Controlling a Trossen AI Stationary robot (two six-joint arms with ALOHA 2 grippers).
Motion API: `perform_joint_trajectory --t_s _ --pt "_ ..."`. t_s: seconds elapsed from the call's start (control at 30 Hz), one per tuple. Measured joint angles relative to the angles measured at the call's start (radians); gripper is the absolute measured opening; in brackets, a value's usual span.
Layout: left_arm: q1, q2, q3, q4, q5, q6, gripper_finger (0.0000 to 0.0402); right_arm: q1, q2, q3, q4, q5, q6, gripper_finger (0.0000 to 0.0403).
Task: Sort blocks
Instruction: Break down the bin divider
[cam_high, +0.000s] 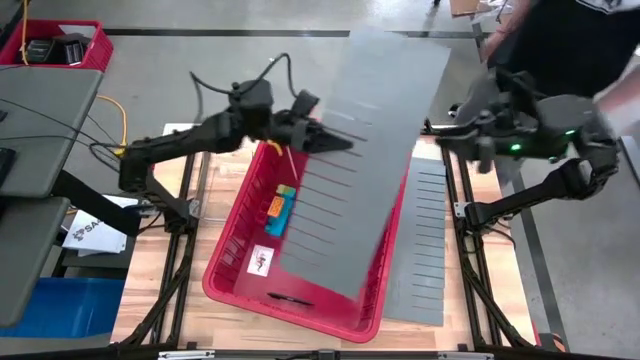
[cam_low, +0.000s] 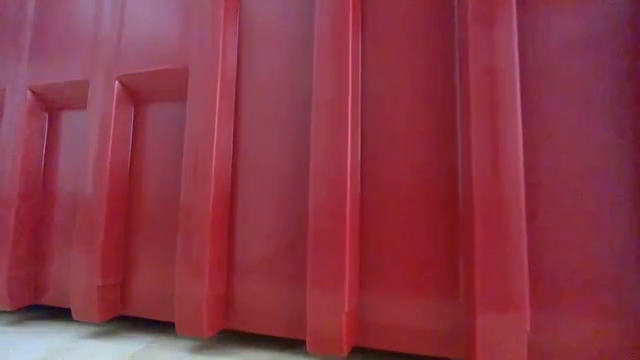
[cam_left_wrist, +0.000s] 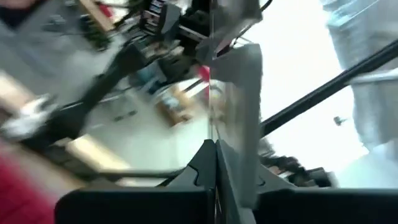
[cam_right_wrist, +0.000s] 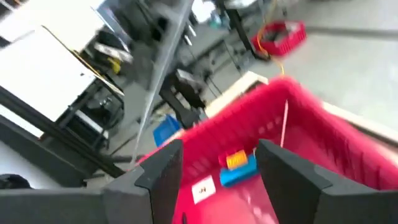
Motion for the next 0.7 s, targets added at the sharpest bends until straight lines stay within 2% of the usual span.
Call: perform_joint_trajectory --t_s 0.1,0.17,0.4,0.7 --pt "-0.012 0.063 0.005 0.186 -0.029 -0.121 0.0000 0.002 -0.002 0.088 -0.001 0.037 -0.054 0.0200" --pt "-0.019 0.104 0.016 0.247 -0.072 -0.167 0.0000 0.002 -0.003 0.157 -0.001 0.046 -0.112 0.0200" --pt "-0.047 0.255 0.019 0.235 -0.238 -0.240 0.0000 0.002 -0.007 0.332 0.001 0.066 -0.298 0.0200" --pt "-0.056 0.421 0.019 0.255 -0.239 -0.284 0.0000 0.002 0.000 0.363 -0.053 0.100 -0.313 0.0200"
